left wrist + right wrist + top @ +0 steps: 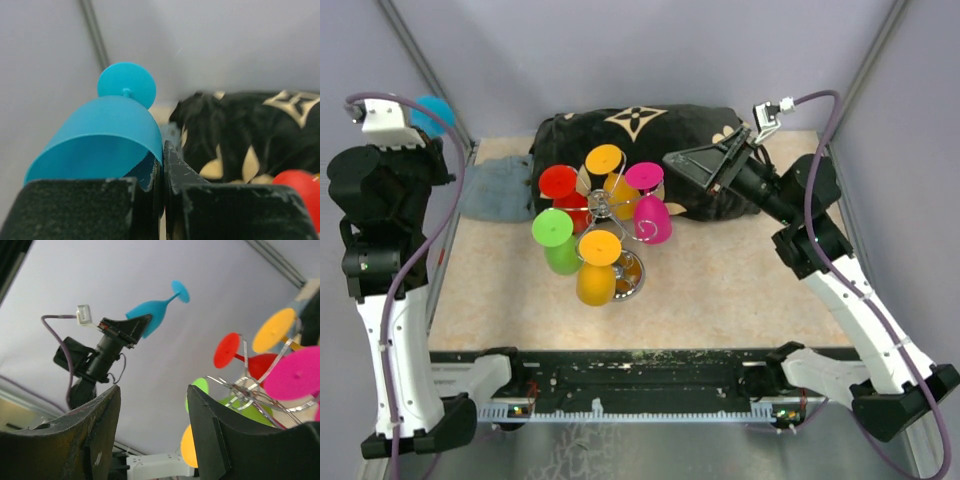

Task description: Take the wine glass off the wine glass rack

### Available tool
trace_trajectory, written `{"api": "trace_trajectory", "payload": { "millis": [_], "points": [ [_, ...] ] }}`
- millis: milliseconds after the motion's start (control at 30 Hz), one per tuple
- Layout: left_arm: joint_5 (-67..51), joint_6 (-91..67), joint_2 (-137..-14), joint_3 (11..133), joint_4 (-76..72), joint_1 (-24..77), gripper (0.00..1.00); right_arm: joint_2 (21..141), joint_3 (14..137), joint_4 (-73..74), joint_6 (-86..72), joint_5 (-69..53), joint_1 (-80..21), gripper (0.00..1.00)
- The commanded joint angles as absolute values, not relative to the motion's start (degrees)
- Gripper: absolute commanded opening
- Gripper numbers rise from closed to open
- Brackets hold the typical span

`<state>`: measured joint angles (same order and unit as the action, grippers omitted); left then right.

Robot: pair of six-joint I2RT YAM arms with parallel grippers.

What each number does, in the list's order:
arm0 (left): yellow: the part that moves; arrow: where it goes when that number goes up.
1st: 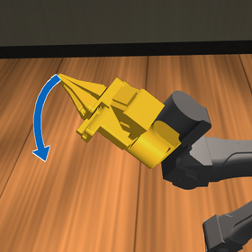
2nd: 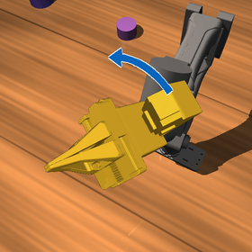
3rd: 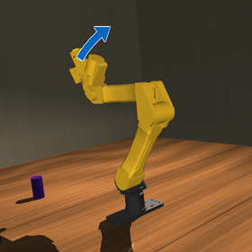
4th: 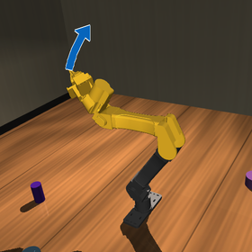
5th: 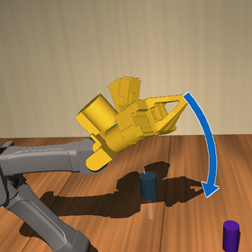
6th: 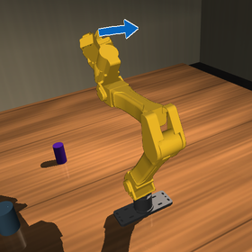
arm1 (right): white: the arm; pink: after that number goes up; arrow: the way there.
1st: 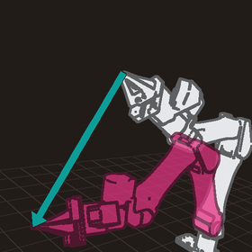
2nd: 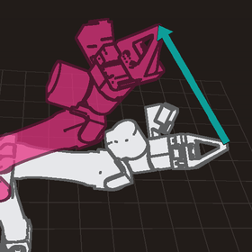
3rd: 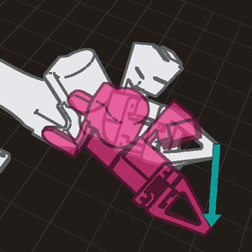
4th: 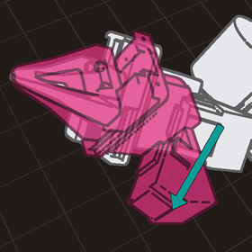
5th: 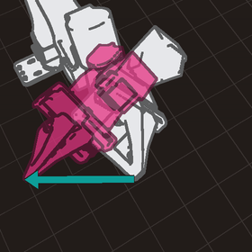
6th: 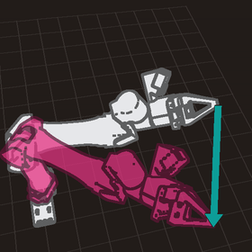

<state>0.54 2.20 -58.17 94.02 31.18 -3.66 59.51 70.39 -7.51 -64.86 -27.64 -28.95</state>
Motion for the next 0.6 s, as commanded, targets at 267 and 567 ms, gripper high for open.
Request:
{"api": "trace_trajectory", "payload": {
  "millis": [267,567],
  "points": [
    [-3.16,7.54,-61.61,76.06,57.18,-6.38,0.00,60.31,84.17,30.17,-49.05,-13.85,-28.65,0.56],
    [-8.13,7.24,-63.82,67.39,52.74,-6.61,0.00,56.06,81.16,37.06,-48.15,-8.56,-28.65,0.55]
  ]
}}
